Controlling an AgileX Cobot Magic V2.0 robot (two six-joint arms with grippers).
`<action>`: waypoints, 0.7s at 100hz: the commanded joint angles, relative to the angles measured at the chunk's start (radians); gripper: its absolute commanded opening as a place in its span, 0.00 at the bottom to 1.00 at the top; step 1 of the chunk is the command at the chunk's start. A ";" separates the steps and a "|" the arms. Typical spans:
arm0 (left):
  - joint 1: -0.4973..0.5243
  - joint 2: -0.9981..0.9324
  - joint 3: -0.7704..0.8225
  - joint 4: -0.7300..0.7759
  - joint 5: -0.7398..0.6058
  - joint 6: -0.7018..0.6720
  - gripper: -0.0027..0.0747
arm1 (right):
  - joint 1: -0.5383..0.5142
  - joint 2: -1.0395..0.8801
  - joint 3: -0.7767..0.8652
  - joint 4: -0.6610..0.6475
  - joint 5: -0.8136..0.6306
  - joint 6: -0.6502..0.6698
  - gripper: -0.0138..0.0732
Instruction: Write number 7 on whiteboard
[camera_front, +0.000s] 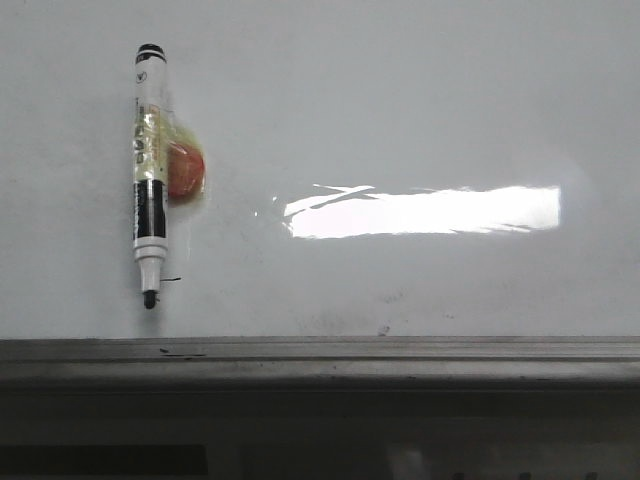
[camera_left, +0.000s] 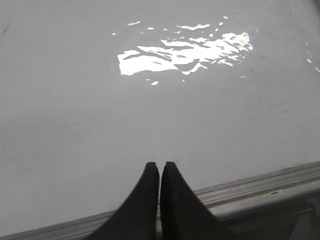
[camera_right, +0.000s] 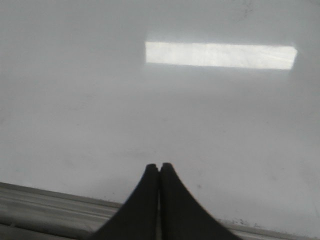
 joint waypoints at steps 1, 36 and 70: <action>0.000 -0.022 0.022 -0.007 -0.074 -0.011 0.01 | -0.006 -0.016 0.014 -0.001 -0.024 -0.009 0.11; 0.000 -0.022 0.022 -0.007 -0.074 -0.011 0.01 | -0.006 -0.016 0.014 -0.001 -0.024 -0.009 0.11; 0.000 -0.022 0.022 -0.007 -0.074 -0.011 0.01 | -0.006 -0.016 0.014 -0.012 -0.011 -0.009 0.11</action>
